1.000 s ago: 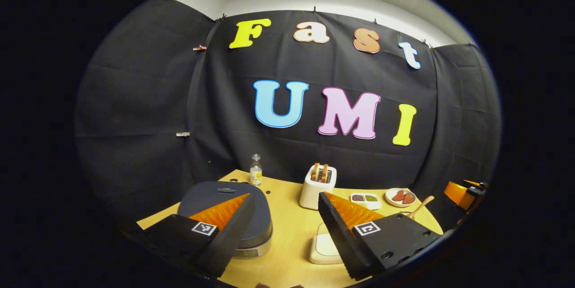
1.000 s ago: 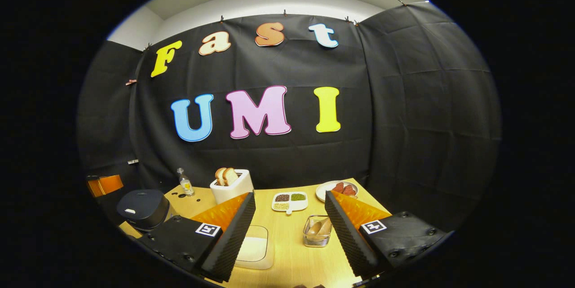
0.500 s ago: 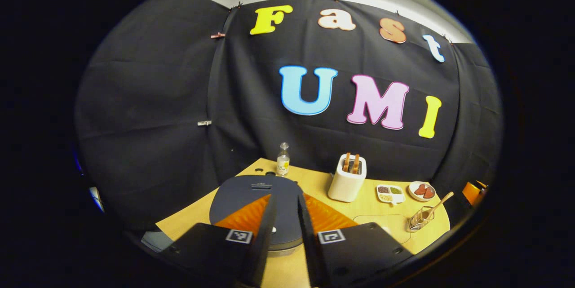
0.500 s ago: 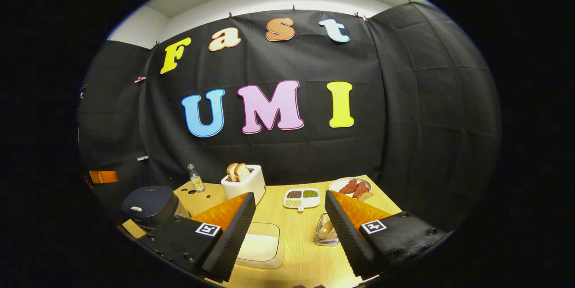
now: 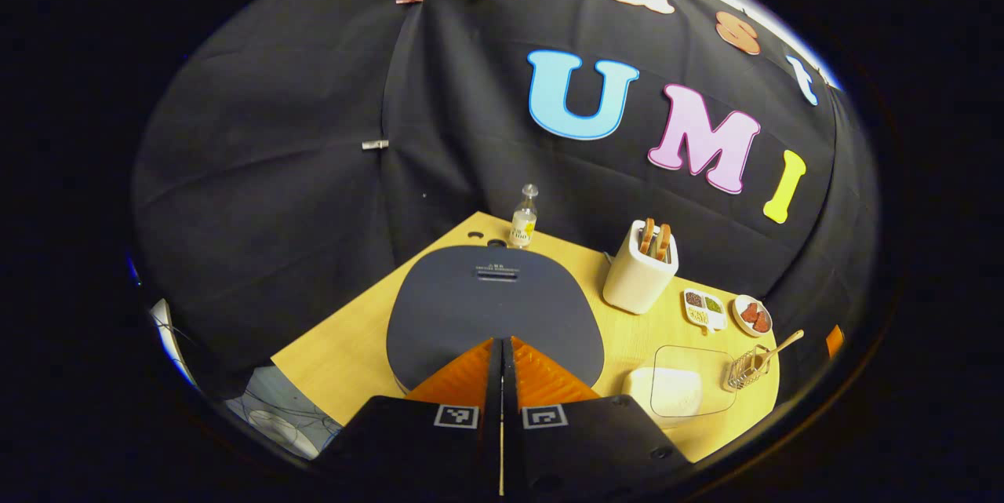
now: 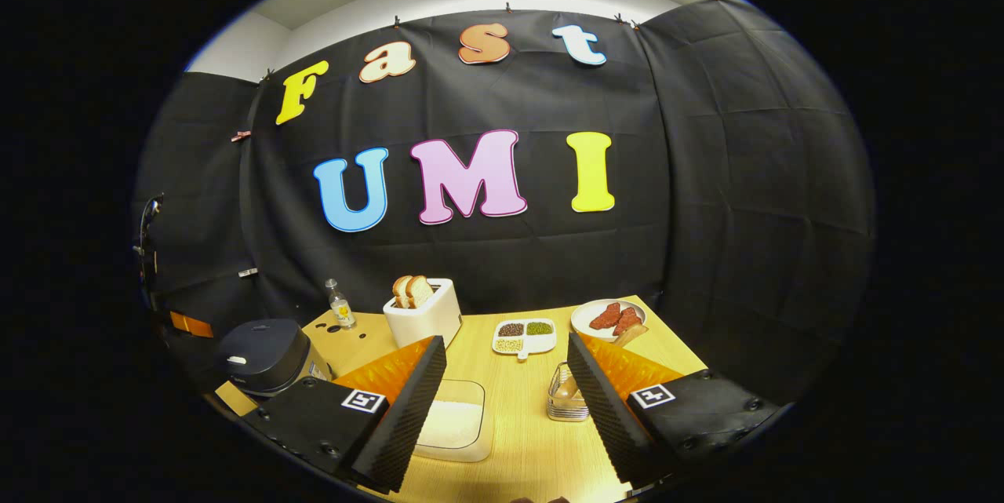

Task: Close the left gripper, press the button to open the rice cooker; take a wooden spoon from the chopstick holder with the right hand, scoop a spoonful of rice and pour it into the rice cooker, then put the wooden spoon back into the chopstick holder.

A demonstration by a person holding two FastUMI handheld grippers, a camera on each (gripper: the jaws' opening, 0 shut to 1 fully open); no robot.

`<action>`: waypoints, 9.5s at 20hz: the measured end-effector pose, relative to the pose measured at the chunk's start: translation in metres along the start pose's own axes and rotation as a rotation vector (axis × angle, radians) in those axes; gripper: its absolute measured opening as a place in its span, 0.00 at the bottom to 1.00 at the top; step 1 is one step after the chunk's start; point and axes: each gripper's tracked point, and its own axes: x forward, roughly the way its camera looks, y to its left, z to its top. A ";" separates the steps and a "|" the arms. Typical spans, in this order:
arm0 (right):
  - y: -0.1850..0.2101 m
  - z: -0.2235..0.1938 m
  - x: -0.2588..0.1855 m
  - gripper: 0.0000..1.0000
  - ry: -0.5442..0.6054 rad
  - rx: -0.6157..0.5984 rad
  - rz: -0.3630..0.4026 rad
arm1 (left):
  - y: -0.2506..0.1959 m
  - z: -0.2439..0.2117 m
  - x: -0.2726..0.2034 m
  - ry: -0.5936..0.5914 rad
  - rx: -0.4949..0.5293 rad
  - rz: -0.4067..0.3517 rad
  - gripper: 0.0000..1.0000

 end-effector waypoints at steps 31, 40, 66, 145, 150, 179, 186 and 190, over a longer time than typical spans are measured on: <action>-0.037 -0.037 0.002 0.98 0.141 0.047 -0.066 | -0.013 0.082 -0.038 -0.382 0.075 0.088 0.07; -0.084 -0.048 0.033 0.98 0.170 0.107 -0.147 | -0.049 0.046 -0.063 -0.375 0.093 0.030 0.36; -0.170 -0.155 0.208 0.99 0.409 0.345 -0.219 | -0.113 -0.067 -0.066 -0.108 0.127 0.157 0.96; 0.118 -0.174 0.110 0.19 0.483 0.639 -0.047 | 0.057 -0.100 -0.068 -0.018 -0.108 -0.074 0.95; 0.102 -0.163 0.103 0.19 0.462 0.784 -0.084 | 0.048 -0.090 -0.069 -0.042 -0.080 -0.110 0.95; 0.297 -0.060 0.132 0.19 0.487 1.110 0.225 | 0.118 -0.051 -0.070 -0.148 -0.121 -0.025 0.96; 0.375 -0.056 0.137 0.19 0.459 0.848 0.334 | 0.141 -0.053 -0.067 -0.141 -0.145 0.015 0.95; 0.397 -0.062 0.137 0.19 0.392 0.616 0.385 | 0.149 -0.050 -0.068 -0.146 -0.145 0.029 0.95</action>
